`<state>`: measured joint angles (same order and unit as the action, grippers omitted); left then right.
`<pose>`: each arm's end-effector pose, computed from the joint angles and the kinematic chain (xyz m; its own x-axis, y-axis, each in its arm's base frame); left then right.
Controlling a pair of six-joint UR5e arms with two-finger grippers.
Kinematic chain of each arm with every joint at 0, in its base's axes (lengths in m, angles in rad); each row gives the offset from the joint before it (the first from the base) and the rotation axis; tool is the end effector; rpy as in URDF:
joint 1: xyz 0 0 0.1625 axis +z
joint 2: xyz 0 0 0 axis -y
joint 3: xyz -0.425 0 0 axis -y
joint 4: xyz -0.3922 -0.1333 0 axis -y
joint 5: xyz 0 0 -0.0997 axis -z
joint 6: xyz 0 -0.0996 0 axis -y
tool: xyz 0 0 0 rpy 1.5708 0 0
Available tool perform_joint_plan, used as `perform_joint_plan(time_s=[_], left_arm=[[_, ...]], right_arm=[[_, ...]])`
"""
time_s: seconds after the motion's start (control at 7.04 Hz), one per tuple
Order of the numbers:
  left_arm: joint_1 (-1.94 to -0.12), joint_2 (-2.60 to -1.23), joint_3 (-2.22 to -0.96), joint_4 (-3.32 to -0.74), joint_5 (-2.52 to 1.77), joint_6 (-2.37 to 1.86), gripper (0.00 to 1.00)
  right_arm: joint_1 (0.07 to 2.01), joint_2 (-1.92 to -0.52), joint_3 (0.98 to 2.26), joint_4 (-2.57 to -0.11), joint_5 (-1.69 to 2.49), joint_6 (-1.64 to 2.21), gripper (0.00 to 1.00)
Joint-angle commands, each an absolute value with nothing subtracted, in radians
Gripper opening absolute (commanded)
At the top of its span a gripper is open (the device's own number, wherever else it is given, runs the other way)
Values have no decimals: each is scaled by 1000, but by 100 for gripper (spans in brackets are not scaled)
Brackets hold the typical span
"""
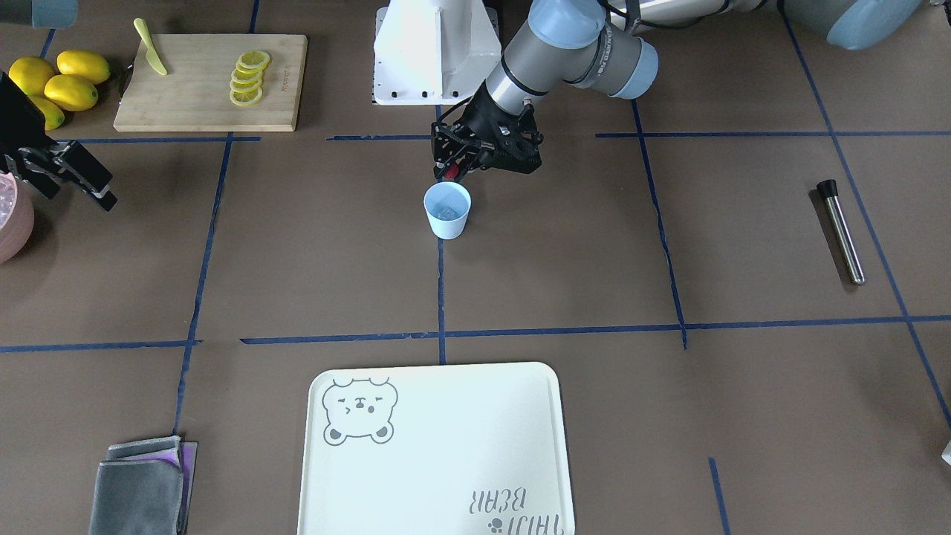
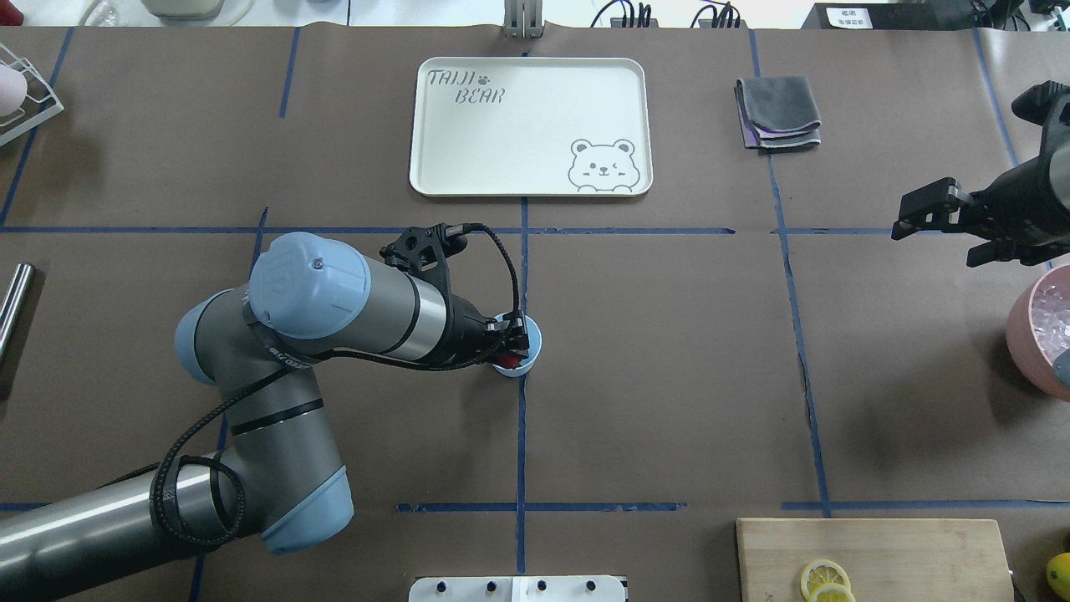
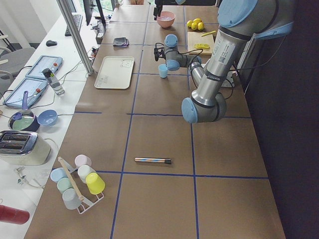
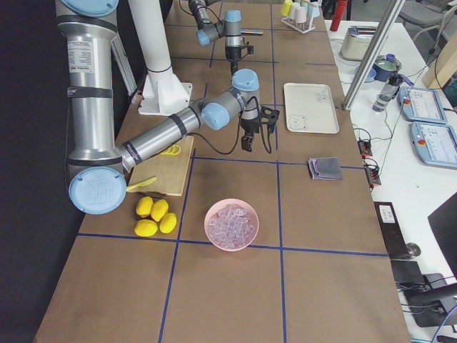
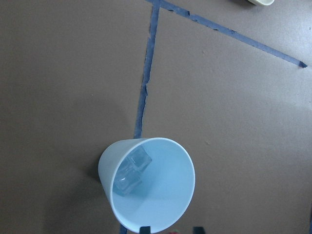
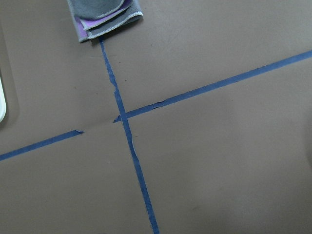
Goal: Mash ice and strawberries in cup
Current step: 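Open the left gripper to drop the strawberry into the blue cup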
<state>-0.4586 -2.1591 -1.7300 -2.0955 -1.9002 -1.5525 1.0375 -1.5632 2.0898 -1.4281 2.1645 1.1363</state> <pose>0.5317 -0.3752 0.1819 0.2663 -0.1122 -0.9573 0.1368 0.9875 -0.0777 -0.1730 -0.4456 0.3933 0.5878 0.3094 0.7475 -0.3196 0.9376 -0.1368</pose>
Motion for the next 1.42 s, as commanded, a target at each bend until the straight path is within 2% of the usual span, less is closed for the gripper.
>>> perform_joint_plan(time_s=[0.0,0.28,0.43,0.57,0.71,0.85,1.28], left_arm=[[-457,-2158,-1727,-2097,-1827,-1548,8],[-457,-2158,-1735,-2100,-1769,-1546,9],[-457,-2158,-1735,-2100,-1766,-1546,21],[-457,-2161,-1733,-2100,-1764,-1543,52],[-456,-2154,-1733,-2100,-1764,-1543,69],[-456,-2151,-1733,-2100,-1764,-1543,77],[-465,-2140,-1767,-2097,-1767,-1537,78]], right_arm=[[1042,-1563,2089,-1428,2164,1137,100],[1042,-1563,2089,-1428,2163,1137,100],[1042,-1563,2089,-1428,2164,1137,100],[1042,-1563,2089,-1428,2164,1137,100],[1042,-1563,2088,-1428,2164,1137,100],[1043,-1563,2088,-1428,2164,1137,100],[1054,-1565,2088,-1431,2164,1134,100]])
